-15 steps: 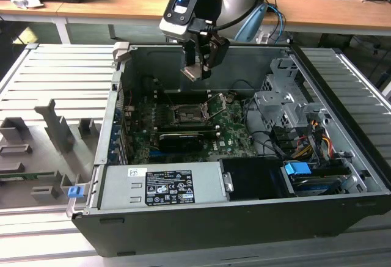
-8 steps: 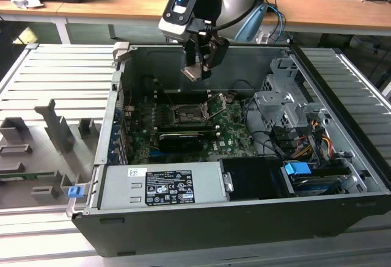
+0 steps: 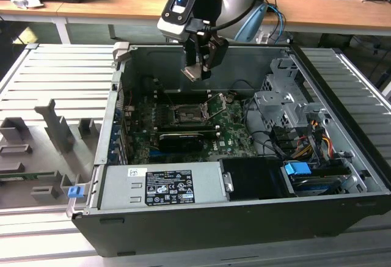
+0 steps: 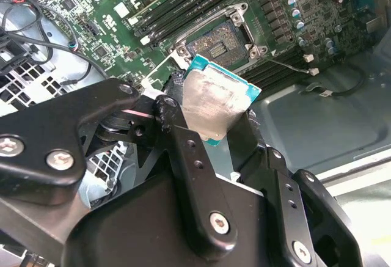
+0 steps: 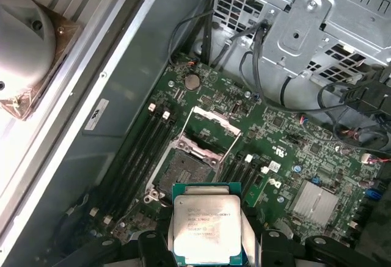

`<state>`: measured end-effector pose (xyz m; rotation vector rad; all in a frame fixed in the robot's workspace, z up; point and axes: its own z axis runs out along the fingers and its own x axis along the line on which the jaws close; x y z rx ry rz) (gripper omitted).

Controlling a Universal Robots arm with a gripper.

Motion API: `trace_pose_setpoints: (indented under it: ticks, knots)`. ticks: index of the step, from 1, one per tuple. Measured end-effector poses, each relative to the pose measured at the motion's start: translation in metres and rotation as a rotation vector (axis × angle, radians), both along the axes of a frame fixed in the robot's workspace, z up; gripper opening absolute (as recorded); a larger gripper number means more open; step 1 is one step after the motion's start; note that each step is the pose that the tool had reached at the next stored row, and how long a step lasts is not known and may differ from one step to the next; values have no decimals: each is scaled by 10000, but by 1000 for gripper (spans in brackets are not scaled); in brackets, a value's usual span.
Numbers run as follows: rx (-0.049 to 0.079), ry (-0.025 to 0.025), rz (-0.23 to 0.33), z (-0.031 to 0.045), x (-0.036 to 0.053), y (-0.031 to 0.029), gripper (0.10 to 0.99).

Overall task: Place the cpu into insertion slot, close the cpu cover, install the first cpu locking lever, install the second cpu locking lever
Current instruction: 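Place the cpu into insertion slot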

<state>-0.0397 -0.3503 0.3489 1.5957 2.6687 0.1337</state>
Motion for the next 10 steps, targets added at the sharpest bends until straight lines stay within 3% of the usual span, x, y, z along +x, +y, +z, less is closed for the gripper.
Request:
trace_pose_setpoints:
  ticks: [10]
  knots:
    - [0, 0, -212, -1, 0, 0, 529]
